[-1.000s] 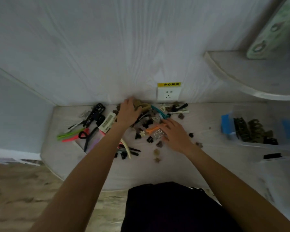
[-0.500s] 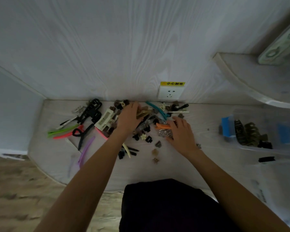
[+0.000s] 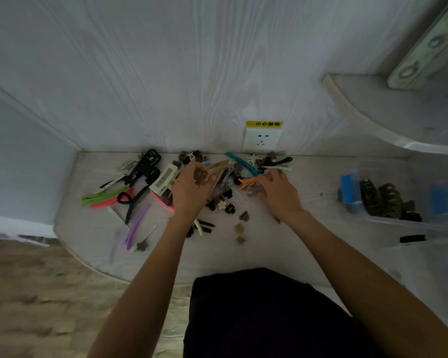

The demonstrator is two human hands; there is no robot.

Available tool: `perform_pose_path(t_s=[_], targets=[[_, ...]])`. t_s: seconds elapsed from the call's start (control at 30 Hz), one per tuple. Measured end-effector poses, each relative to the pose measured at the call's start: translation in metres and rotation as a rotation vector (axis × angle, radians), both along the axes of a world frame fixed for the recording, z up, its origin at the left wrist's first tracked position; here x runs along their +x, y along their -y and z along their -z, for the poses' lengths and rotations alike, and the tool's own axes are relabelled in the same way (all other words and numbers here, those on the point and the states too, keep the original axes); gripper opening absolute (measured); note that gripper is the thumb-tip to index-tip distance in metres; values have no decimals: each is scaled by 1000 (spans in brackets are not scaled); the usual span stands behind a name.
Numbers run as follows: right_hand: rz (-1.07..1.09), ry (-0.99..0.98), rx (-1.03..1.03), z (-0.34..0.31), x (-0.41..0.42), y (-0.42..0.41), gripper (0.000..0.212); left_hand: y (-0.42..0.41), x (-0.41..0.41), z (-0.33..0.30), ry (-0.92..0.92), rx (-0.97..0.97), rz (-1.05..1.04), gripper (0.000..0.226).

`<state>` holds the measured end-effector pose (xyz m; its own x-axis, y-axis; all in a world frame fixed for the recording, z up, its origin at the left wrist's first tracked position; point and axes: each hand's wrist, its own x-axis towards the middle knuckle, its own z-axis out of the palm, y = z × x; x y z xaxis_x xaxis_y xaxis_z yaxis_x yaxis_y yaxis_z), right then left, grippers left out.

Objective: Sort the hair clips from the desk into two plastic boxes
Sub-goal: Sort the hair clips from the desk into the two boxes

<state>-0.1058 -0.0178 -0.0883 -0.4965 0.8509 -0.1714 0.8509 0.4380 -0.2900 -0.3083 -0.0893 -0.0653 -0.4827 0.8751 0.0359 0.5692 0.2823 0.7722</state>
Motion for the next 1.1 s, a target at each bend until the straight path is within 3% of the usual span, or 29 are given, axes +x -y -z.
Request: perform_pose_path(t_s=[0.17, 0.27, 0.4, 0.57, 0.63, 0.7, 0.8, 0.9, 0.97, 1.1], targets=[[37, 7, 34, -2, 2, -2, 27, 0, -8, 7, -25, -150, 14, 25], [18, -4, -48, 3, -2, 1, 28, -4, -11, 4, 136, -169, -56, 28], [250, -308, -218, -20, -6, 0, 23, -8, -9, -1, 226, -180, -41, 26], [527, -599, -495, -63, 9, -6, 34, -5, 3, -1, 86, -230, 63, 29], [681, -813, -671, -68, 19, -4, 32, -8, 11, -2, 68, -231, 96, 29], [845, -1108, -896, -74, 34, 3, 30, -15, 22, -8, 146, -218, 98, 28], [928, -1429, -1057, -82, 66, 17, 31, -27, 50, -27, 445, -139, 81, 20], [934, -1630, -1006, -90, 108, 34, 33, -38, 91, -48, 710, -139, 189, 8], [910, -1688, -893, -95, 140, 44, 45, -44, 122, -57, 826, -201, 317, 12], [979, -1746, -606, -107, 199, 55, 50, -65, 189, -68, 768, -191, 548, 16]])
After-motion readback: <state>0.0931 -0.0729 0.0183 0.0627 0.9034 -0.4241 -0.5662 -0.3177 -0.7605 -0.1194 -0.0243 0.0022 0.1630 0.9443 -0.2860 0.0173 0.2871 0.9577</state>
